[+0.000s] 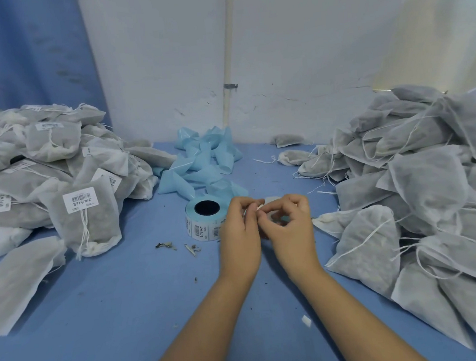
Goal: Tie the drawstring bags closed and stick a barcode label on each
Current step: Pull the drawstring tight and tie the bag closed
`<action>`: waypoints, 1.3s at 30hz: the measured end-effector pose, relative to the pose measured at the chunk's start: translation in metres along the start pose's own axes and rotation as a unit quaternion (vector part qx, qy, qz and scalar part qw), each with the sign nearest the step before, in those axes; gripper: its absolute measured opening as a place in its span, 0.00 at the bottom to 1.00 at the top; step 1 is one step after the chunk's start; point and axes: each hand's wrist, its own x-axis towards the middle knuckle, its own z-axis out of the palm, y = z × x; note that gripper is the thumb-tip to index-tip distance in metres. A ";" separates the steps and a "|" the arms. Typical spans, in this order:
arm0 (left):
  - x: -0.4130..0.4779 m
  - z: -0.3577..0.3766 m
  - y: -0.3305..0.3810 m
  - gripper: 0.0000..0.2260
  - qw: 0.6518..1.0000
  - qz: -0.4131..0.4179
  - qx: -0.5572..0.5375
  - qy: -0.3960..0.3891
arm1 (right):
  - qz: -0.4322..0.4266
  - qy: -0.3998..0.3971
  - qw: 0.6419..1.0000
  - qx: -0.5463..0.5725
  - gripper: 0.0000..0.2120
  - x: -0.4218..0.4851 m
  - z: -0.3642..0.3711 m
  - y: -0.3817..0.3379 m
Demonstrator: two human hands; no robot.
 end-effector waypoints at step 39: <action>0.005 -0.002 -0.004 0.06 0.990 0.058 0.126 -0.020 | 0.234 -0.039 0.844 0.480 0.05 0.018 -0.006 -0.023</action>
